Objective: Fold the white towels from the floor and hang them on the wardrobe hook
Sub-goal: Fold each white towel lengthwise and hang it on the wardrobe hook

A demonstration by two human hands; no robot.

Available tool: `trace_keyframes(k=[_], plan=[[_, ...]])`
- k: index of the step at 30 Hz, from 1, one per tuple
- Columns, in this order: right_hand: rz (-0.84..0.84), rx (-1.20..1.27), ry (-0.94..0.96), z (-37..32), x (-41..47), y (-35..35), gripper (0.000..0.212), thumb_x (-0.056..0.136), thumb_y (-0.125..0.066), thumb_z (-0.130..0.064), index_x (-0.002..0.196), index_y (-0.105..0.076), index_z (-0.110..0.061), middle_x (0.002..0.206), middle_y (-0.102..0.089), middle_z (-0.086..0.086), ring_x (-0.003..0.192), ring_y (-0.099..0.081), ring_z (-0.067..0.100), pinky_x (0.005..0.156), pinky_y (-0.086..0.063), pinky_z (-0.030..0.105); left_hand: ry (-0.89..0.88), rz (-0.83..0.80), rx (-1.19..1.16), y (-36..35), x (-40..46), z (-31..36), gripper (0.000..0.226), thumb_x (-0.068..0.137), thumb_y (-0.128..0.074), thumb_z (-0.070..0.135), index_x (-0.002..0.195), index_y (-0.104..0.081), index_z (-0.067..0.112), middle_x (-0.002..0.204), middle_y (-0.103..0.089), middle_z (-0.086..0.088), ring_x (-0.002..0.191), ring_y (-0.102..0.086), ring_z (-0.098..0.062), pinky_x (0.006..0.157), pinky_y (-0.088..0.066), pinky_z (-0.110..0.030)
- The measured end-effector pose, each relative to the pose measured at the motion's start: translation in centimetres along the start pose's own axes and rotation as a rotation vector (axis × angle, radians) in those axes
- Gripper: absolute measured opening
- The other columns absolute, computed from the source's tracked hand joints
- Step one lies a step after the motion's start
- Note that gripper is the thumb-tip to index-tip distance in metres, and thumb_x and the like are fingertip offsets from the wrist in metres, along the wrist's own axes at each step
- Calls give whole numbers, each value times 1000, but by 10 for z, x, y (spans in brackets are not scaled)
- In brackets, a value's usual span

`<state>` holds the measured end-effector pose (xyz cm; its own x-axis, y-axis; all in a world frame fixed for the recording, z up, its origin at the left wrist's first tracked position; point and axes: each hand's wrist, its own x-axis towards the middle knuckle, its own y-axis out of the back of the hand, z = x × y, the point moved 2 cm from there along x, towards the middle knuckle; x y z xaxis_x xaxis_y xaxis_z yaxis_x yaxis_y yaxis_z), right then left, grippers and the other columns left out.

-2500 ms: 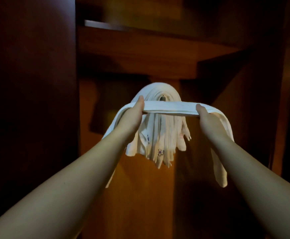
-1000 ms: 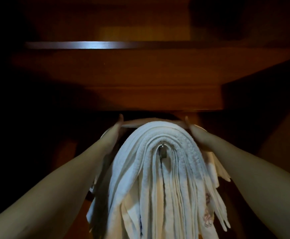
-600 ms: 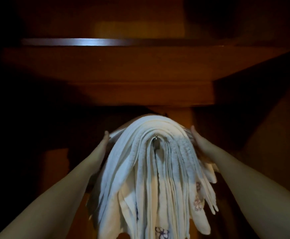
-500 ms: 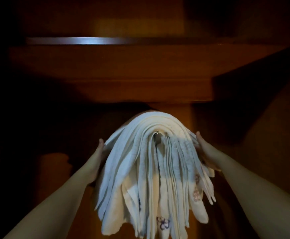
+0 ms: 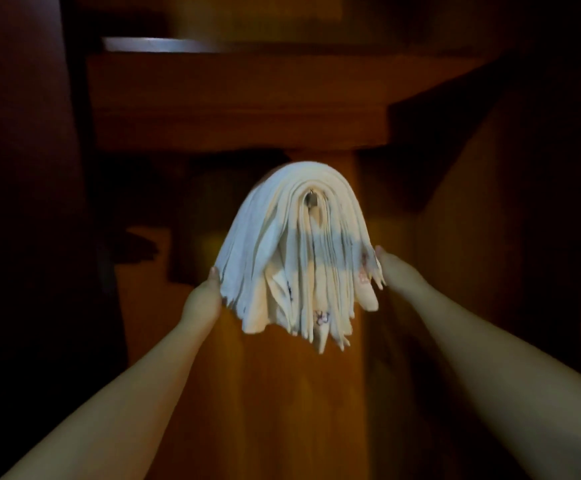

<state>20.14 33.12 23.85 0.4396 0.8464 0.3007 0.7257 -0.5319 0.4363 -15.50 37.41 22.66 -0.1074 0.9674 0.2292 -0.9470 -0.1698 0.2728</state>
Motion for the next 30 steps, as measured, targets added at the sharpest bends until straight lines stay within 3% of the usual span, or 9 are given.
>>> trace_keyframes(k=[2,4,9,13,19,21,23,25,30], plan=[[-16,-72,-15,9,-41,-5,62,102,-28,-64,138,-57,-22,129,-62,1,105,-59,18,87,-42,36,-3,-26,47,3,-27,-13,66,105,-25,60,146,-51,16,146,-53,-15,133,-49,-34,96,-39,-38],[-49,-157,-12,17,-82,-12,54,104,-34,-56,140,-56,-21,140,-59,5,122,-58,24,93,-43,37,-12,-89,72,3,-55,-25,62,105,-32,57,147,-49,14,149,-51,-15,135,-48,-34,103,-39,-41],[-182,-309,5,31,-194,-28,53,105,-34,-54,141,-57,-22,148,-54,5,133,-51,24,103,-39,37,-47,-319,235,-7,-131,-59,62,103,-38,59,146,-50,16,150,-51,-11,136,-47,-32,106,-38,-42],[-337,-449,-50,78,-279,-35,59,104,-35,-59,144,-54,-20,147,-54,4,133,-52,22,95,-38,32,-56,-545,425,-30,-192,-96,70,98,-35,70,150,-44,23,152,-49,-4,138,-47,-27,99,-39,-38],[-397,-553,-242,196,-386,-16,67,100,-38,-66,153,-41,-25,159,-40,0,144,-40,21,114,-33,40,-119,-806,481,-93,-277,-167,71,100,-37,65,150,-45,16,151,-50,-6,134,-49,-24,94,-33,-27],[-422,-547,-346,236,-415,-6,65,99,-40,-65,150,-45,-26,156,-44,0,142,-43,22,113,-35,40,-125,-905,504,-123,-307,-191,67,100,-37,63,147,-49,17,141,-56,1,124,-53,-16,87,-38,-23],[-432,-517,-439,276,-443,7,58,98,-42,-64,142,-53,-27,144,-54,-1,135,-50,23,106,-40,36,-123,-1028,499,-157,-337,-210,58,100,-39,62,139,-55,21,118,-58,17,110,-55,-6,75,-37,-17],[-422,-512,-511,315,-471,23,54,99,-43,-60,138,-56,-25,137,-57,-1,128,-54,24,97,-41,31,-130,-1132,503,-195,-367,-223,52,101,-40,61,132,-59,24,102,-58,23,100,-58,-1,74,-40,-17],[-374,-554,-714,411,-533,81,56,99,-46,-58,146,-50,-28,149,-53,2,133,-52,25,106,-42,39,-167,-1310,623,-309,-445,-249,54,101,-42,58,143,-53,26,139,-58,3,126,-54,-17,88,-40,-29]])
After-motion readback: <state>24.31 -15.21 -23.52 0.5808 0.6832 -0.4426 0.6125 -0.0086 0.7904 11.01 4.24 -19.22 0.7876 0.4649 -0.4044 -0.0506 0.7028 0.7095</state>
